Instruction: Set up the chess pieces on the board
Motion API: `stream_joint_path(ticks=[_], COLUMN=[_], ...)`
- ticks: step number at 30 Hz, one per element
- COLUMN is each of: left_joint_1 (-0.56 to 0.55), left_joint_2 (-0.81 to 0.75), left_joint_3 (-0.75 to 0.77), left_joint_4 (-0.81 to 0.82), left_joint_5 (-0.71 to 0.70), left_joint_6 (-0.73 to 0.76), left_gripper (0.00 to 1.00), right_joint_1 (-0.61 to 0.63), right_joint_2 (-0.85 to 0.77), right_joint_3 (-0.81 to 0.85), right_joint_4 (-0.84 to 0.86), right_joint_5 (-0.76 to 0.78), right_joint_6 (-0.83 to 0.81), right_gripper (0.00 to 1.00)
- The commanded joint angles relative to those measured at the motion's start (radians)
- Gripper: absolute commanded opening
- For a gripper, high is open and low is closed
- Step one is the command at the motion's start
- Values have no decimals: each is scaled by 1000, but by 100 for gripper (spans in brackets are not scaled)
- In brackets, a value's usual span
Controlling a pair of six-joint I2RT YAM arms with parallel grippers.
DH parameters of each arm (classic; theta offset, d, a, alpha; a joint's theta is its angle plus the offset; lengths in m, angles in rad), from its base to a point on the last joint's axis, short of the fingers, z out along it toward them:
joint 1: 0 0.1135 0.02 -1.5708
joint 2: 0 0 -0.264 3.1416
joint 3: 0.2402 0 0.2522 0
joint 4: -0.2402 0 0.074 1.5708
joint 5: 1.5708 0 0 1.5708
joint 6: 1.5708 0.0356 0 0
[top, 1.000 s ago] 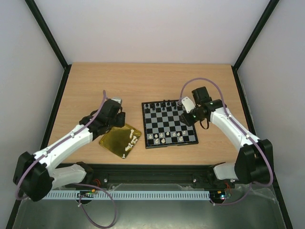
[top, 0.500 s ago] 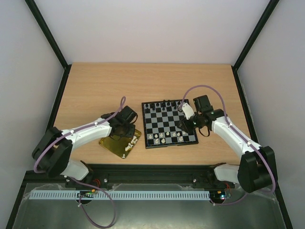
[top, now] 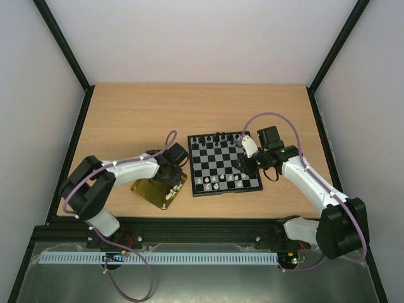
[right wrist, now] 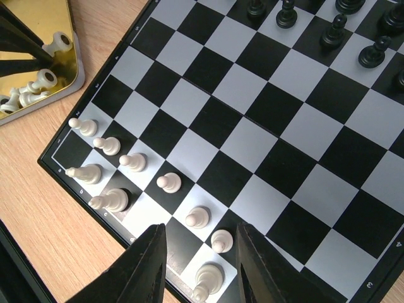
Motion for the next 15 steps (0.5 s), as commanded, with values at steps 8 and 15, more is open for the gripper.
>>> stream_joint_path(ticks=[8, 15], left_joint_1=[-3, -3], left_joint_2=[103, 28], left_joint_3=[39, 58], left_joint_4=[32, -51], left_joint_5=[-16, -36], left_joint_6=[27, 32], left_gripper=[14, 8], right_joint_1=[-3, -2], right_joint_2=[-3, -3], right_joint_3=[-18, -13], right_joint_4=[-11, -21], right_joint_5=[-17, -44], right_joint_6=[-17, -27], right_gripper=[33, 33])
